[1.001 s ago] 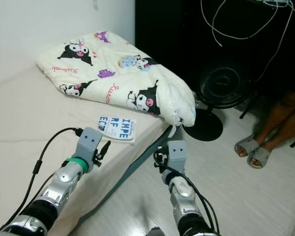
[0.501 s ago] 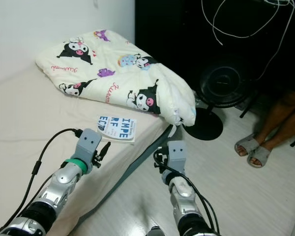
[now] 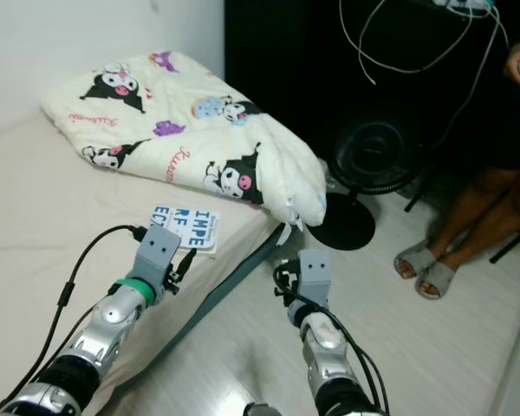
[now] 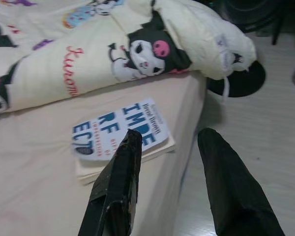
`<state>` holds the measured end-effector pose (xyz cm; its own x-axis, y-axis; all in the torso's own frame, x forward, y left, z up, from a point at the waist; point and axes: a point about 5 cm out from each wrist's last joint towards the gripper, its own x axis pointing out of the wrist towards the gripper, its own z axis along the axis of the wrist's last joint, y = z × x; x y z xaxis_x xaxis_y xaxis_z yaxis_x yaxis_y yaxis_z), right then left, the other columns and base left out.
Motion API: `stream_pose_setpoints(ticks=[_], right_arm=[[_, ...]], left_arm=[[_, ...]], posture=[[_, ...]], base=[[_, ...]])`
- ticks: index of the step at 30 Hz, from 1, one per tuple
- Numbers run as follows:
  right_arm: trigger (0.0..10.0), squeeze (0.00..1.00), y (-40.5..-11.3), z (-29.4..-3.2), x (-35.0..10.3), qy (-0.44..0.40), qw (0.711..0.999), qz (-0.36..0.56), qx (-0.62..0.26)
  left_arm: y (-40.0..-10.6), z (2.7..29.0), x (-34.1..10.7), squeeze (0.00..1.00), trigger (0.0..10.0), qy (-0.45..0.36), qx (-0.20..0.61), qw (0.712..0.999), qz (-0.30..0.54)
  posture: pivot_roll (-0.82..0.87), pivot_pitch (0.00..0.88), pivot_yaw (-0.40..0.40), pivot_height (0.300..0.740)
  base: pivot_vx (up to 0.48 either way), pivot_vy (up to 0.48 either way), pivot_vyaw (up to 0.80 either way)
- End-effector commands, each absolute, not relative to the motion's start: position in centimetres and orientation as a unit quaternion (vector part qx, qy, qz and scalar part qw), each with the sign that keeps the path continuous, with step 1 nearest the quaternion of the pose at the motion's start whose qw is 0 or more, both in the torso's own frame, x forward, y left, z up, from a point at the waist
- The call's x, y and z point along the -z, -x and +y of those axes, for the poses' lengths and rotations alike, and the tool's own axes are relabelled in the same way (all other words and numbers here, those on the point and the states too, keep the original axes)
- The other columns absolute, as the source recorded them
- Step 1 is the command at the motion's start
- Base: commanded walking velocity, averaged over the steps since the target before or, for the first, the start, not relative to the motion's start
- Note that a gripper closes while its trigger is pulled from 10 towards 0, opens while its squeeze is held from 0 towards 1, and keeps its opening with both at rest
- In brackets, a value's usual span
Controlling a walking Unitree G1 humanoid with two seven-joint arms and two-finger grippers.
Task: Clean up the room
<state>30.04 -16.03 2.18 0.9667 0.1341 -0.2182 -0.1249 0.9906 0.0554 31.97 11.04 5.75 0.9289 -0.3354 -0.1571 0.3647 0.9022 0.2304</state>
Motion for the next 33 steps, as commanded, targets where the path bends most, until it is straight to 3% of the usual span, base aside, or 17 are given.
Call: stream_pose_setpoints(ticks=[1, 6, 13, 33], right_arm=[[10.0, 0.0, -29.63, -15.91, -1.64, -0.025, 0.99, 0.123, -0.064], [10.0, 0.0, -29.62, -15.87, -1.62, -0.026, 0.99, 0.124, -0.064], [10.0, 0.0, -29.64, -15.86, -1.64, -0.026, 0.99, 0.123, -0.063], [10.0, 0.0, -29.72, -15.82, -1.72, -0.026, 0.99, 0.121, -0.064]], left_arm=[[-31.58, 11.46, -5.14, 0.0, 10.0, -0.135, 0.178, 0.972, 0.067], [-31.62, 11.51, -5.13, 0.0, 10.0, -0.136, 0.177, 0.972, 0.068], [-31.71, 11.48, -5.17, 0.0, 10.0, -0.139, 0.177, 0.972, 0.069], [-31.83, 11.44, -5.19, 0.0, 10.0, -0.141, 0.178, 0.971, 0.072]], posture=[[-0.01, 0.044, 0.051, 0.74], [-0.01, 0.042, 0.053, 0.74], [-0.01, 0.038, 0.056, 0.74], [-0.02, 0.031, 0.057, 0.74]], base=[[0.0, -0.48, 0.0], [0.0, -0.48, 0.0], [0.0, 0.0, 0.0], [0.0, -0.47, 0.0]])
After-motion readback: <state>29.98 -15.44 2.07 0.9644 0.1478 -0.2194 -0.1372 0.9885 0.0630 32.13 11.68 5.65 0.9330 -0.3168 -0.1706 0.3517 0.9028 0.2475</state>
